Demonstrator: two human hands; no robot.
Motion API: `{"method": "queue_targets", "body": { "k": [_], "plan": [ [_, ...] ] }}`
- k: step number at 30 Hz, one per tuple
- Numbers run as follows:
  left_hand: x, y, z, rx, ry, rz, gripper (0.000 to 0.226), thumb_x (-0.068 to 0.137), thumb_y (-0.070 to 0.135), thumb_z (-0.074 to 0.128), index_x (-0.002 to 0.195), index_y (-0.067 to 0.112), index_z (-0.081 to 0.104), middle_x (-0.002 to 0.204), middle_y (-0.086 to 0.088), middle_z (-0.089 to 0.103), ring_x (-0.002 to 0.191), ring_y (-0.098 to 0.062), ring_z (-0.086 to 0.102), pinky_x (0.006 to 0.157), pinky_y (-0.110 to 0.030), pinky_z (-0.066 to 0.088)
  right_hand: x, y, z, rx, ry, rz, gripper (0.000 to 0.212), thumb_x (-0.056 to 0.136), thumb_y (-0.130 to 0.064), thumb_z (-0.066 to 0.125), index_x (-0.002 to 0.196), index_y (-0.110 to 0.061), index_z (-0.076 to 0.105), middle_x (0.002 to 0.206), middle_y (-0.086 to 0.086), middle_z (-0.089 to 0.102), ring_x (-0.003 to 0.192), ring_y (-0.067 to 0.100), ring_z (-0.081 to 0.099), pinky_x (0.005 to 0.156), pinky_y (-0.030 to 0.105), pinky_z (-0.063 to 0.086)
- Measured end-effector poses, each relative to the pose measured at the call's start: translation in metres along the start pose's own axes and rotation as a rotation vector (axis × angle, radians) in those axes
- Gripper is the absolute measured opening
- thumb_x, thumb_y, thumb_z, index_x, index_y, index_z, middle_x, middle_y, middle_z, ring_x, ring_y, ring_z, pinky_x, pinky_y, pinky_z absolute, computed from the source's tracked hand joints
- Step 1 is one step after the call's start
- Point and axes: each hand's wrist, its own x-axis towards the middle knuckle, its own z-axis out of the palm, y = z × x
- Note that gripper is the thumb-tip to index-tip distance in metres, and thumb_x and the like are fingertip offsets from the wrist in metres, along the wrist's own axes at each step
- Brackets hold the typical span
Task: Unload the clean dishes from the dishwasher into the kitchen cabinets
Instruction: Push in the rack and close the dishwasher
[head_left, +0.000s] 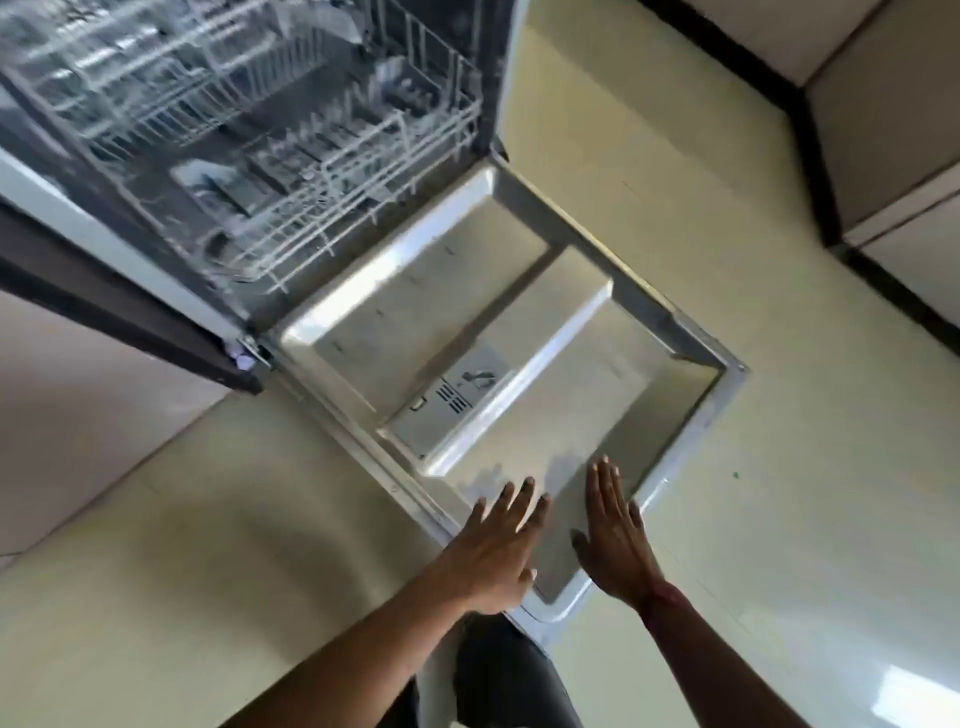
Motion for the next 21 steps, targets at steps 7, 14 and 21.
{"method": "queue_targets", "body": {
  "k": [7, 14, 21],
  "plan": [
    [0.019, 0.06, 0.051, 0.116, -0.212, 0.07, 0.081, 0.099, 0.028, 0.044, 0.153, 0.022, -0.017, 0.159, -0.004, -0.027, 0.149, -0.026, -0.016, 0.121, -0.049, -0.001, -0.045, 0.08, 0.07, 0.455, -0.032, 0.39, 0.082, 0.097, -0.022, 0.056, 0.15, 0.006, 0.0, 0.161, 0.019, -0.005, 0.15, 0.027, -0.006, 0.119, 0.028, 0.003],
    [0.034, 0.073, 0.074, 0.253, -0.311, 0.108, 0.079, 0.1, 0.029, 0.043, 0.154, 0.016, -0.014, 0.159, -0.007, -0.026, 0.149, -0.028, -0.014, 0.12, -0.051, 0.001, -0.044, 0.074, 0.1, 1.265, -0.186, 0.713, 0.08, 0.095, -0.062, 0.036, 0.155, -0.025, -0.002, 0.163, -0.003, 0.007, 0.149, 0.019, 0.014, 0.118, 0.046, 0.02],
    [0.013, 0.066, 0.077, 0.245, -0.283, 0.099, 0.077, 0.101, 0.026, 0.04, 0.153, 0.014, -0.014, 0.159, -0.003, -0.028, 0.147, -0.024, -0.022, 0.121, -0.049, -0.003, -0.033, 0.041, 0.119, 1.728, -0.332, 0.735, 0.078, 0.083, -0.081, 0.026, 0.134, -0.031, 0.056, 0.137, 0.0, 0.058, 0.128, 0.02, 0.051, 0.11, 0.058, 0.032]
  ]
}}
